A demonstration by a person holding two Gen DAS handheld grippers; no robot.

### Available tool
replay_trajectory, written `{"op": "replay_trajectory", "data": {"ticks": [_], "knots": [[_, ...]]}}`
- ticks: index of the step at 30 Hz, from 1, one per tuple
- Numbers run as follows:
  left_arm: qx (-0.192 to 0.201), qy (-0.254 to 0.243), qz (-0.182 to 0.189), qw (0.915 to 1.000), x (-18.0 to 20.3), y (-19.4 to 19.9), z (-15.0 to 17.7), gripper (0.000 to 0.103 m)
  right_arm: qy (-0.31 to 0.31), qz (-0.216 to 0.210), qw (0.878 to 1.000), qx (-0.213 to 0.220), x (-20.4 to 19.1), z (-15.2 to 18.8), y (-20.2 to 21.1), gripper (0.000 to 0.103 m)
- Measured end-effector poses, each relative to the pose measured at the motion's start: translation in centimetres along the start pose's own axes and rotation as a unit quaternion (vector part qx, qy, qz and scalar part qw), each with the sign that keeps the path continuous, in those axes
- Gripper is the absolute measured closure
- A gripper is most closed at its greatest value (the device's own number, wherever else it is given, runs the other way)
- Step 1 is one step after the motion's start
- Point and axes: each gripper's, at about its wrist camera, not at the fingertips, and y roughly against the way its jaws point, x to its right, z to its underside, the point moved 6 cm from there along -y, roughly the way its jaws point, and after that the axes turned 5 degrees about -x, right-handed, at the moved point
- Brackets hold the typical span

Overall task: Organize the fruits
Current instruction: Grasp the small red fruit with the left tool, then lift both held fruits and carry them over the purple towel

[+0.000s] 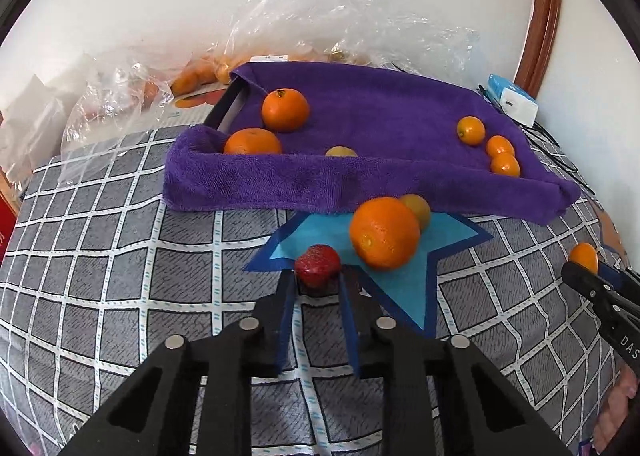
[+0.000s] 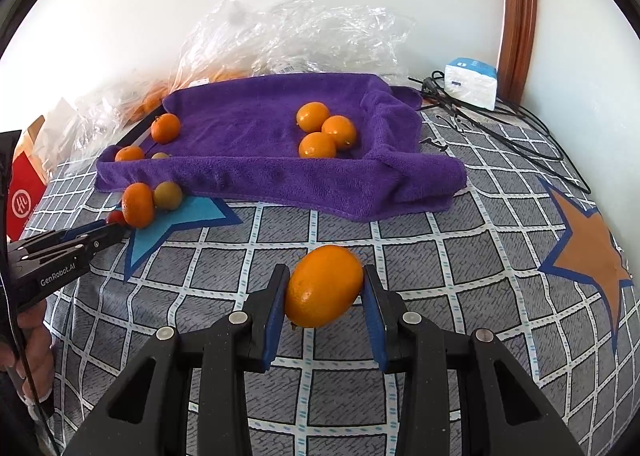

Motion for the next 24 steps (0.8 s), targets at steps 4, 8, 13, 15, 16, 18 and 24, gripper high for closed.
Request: {"op": "replay_trajectory", "data": {"ticks": [4,8,13,15,16,18,24], "knots": [[-0.001,0.022,0.009,0.9997,-1.0,0.5,-0.1,0.083,0.001,-0.003,1.000,0.000,-0.5,-0.2,0.0,0.067],[0.009,0.036,0.016,0.9992,-2.0,1.7,-0.1,0.088,0.003,-0.003,1.000,0.003,-0.7,-0.7,0.4,0.067],[0.022,0.059,0.029,0.9976,-3.9,3.3,0.0,0.088,-0.001,-0.007,1.000,0.015,-0.9,-1.7,1.3,0.067],[0.020,0.070,0.038,0.9966,-4.7,3.5,0.3,0.088,-0.002,-0.005,1.000,0.018,-0.9,-2.1,1.5,0.067],[0.017,0.076,0.048,0.9958,-4.9,3.5,0.4,0.088,-0.003,-0.004,1.000,0.021,-1.0,-2.2,1.6,0.067],[0.009,0.085,0.078,0.9933,-5.0,3.3,0.7,0.088,-0.003,-0.004,1.000,0.024,-1.0,-2.3,1.8,0.067],[0.001,0.041,0.088,0.9953,-2.3,2.4,0.6,0.070,-0.006,-0.004,1.000,0.019,-0.8,-1.7,1.6,0.067]]}}
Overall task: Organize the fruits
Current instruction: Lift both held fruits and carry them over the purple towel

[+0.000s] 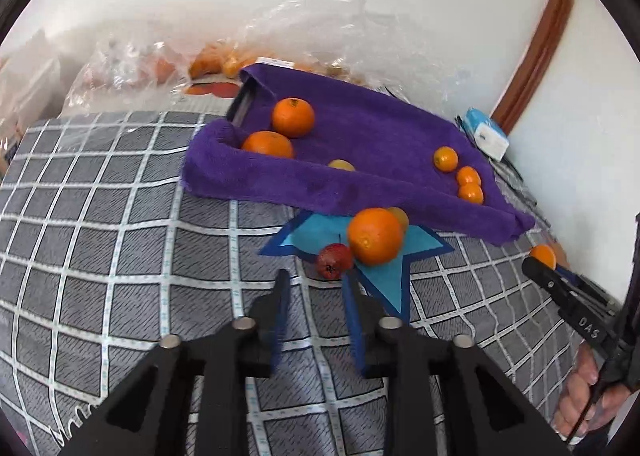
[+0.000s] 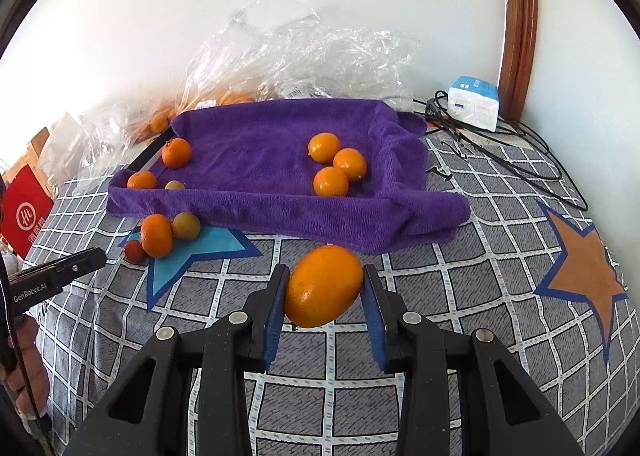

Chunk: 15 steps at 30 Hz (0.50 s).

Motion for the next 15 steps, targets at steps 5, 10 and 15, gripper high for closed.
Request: {"op": "replay_trajectory", "data": {"ticks": [5,10,15], "knots": [[-0.007,-0.004,-0.008,0.9999,1.3,-1.4,-0.3,0.070,0.006,0.010,1.000,-0.002,0.6,0.6,0.2,0.067],[-0.012,0.008,-0.020,0.9997,1.3,-2.8,-0.9,0.070,0.001,0.014,1.000,-0.005,1.6,0.9,0.0,0.067],[-0.009,-0.005,-0.038,0.9992,1.7,-3.3,-1.1,0.075,-0.008,0.013,1.000,-0.012,2.3,0.8,-0.8,0.067]]}}
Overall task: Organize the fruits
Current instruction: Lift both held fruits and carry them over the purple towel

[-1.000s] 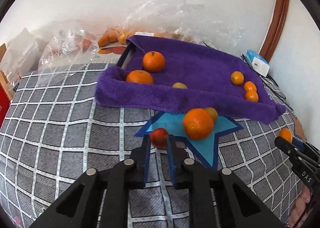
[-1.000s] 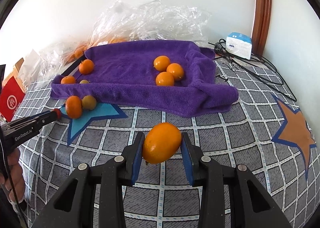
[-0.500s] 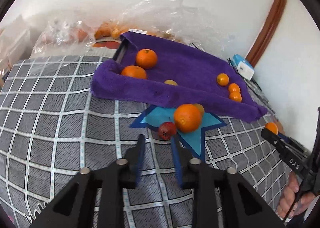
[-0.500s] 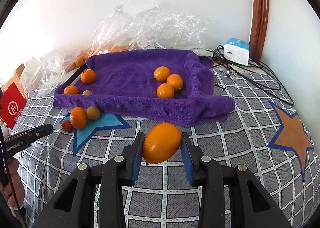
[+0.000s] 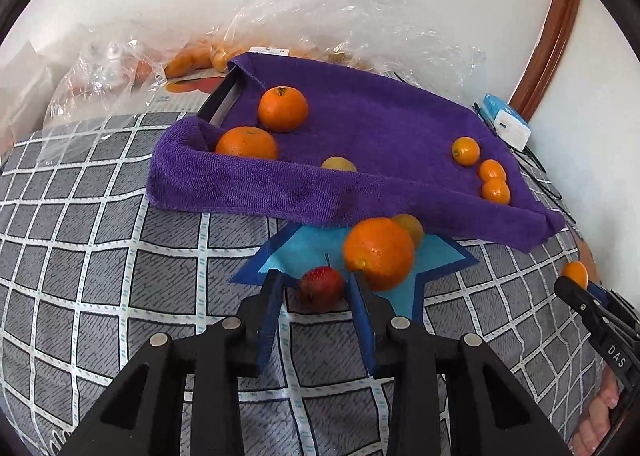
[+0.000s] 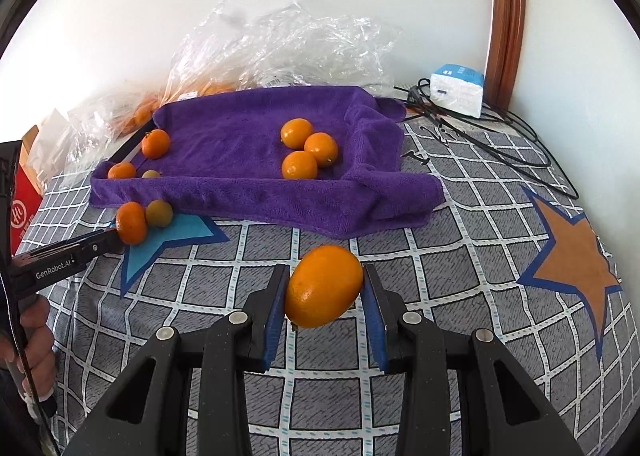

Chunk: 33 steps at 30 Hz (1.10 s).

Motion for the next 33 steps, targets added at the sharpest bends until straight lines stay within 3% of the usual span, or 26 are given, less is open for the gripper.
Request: {"op": "replay_trajectory", "data": {"ticks": [1,14,22,33], "knots": [[-0.001,-0.006,-0.001,1.0000,0.0,0.0,-0.1,0.080,-0.003,-0.001,1.000,-0.002,0.1,-0.1,-0.2,0.067],[0.028,0.008,-0.017,0.9994,-2.4,3.7,-2.1,0.080,0.002,-0.022,1.000,0.014,-1.6,-3.7,0.1,0.067],[0.058,0.021,-0.023,0.9979,-3.8,5.4,-6.1,0.080,0.007,-0.032,0.999,0.035,-2.7,-7.8,0.5,0.067],[0.045,0.038,-0.019,0.9981,-4.2,1.8,-10.1,0.080,0.021,-0.046,0.998,0.027,-2.9,-12.1,-3.6,0.067]]}}
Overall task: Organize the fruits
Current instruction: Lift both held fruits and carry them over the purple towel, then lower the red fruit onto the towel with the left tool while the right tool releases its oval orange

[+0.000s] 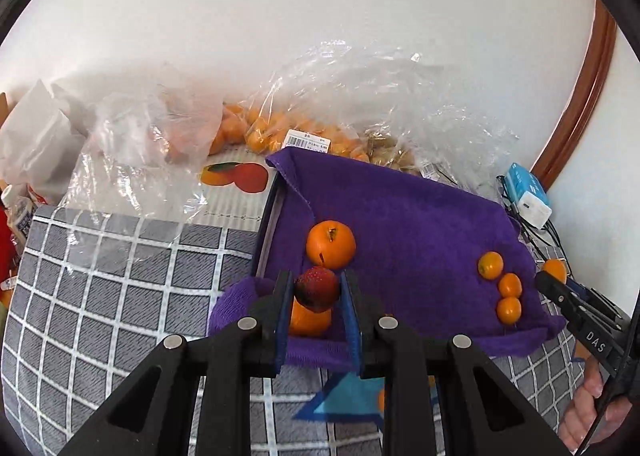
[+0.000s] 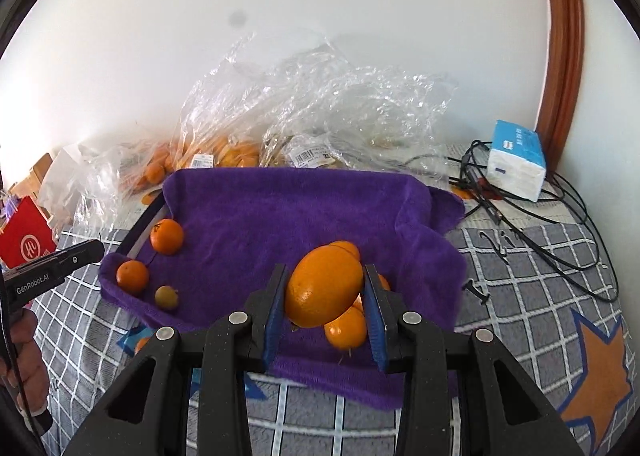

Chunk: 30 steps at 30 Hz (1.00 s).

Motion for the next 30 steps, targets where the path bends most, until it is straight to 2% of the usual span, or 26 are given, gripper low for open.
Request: {"op": "replay_trajectory", "data": {"ticks": [6,11,14,18,25,30], "knots": [[-0.022,-0.004,0.003,0.9997,0.9,-3.1,-0.4,0.080,0.002,-0.013,0.999,-0.045,0.1,0.3,-4.2,0.067],[-0.041,-0.017,0.002,0.9990,2.0,-5.1,0.0,0.080,0.040,-0.008,0.997,-0.064,-1.3,1.3,-6.0,0.067],[-0.040,-0.031,-0.004,0.9987,2.4,-5.7,0.2,0.080,0.063,0.013,0.996,-0.063,-1.7,1.4,-6.4,0.067],[-0.050,-0.052,-0.002,0.9974,3.3,-6.3,0.3,0.080,0.077,0.022,0.995,-0.062,-1.9,1.5,-6.9,0.067],[-0.052,-0.071,-0.022,0.9959,3.9,-7.0,0.4,0.080,0.073,0.022,0.995,-0.061,-1.6,1.4,-7.3,0.067],[-0.053,-0.063,-0.015,0.9965,3.7,-6.8,0.3,0.080,0.060,0.024,0.996,-0.067,-1.2,1.6,-6.6,0.064]]}}
